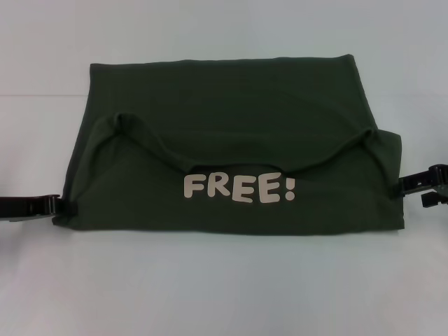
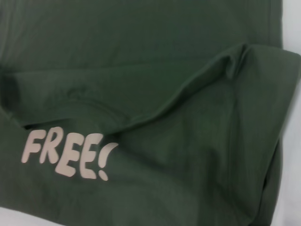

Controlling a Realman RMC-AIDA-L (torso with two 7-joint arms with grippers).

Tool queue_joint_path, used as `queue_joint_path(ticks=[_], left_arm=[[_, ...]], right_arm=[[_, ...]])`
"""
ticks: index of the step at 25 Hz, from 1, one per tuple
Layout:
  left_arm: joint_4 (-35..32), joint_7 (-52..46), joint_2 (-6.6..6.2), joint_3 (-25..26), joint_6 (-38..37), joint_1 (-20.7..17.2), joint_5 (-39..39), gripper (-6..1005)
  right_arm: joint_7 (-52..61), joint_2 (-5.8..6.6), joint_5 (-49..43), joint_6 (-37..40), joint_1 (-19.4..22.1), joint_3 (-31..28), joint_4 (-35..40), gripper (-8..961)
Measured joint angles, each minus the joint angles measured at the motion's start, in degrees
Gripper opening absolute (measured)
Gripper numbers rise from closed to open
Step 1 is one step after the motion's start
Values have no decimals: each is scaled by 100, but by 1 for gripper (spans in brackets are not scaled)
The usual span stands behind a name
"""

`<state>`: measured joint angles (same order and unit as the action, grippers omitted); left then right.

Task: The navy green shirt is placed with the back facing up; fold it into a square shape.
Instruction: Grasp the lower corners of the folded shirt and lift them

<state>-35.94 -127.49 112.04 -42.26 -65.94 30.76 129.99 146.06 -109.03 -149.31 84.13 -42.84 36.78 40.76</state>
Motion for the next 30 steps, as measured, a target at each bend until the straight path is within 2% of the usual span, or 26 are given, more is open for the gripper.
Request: queue_joint_path(ticks=[4, 13, 20, 30], left_arm=[[-3, 2, 0, 0, -16, 6, 0, 25], [-2, 1, 0, -2, -59, 50, 1, 26], [0, -16, 9, -1, -59, 53, -2, 26], [0, -26, 10, -1, -67, 53, -24, 26]], right_arm=[[-10, -25, 9, -169, -20, 35, -162, 841], [-32, -200, 8, -473, -88, 216, -301, 817], [-32, -245, 4, -508, -94, 262, -304, 798], [-108, -358, -23, -641, -98, 737, -228, 770]])
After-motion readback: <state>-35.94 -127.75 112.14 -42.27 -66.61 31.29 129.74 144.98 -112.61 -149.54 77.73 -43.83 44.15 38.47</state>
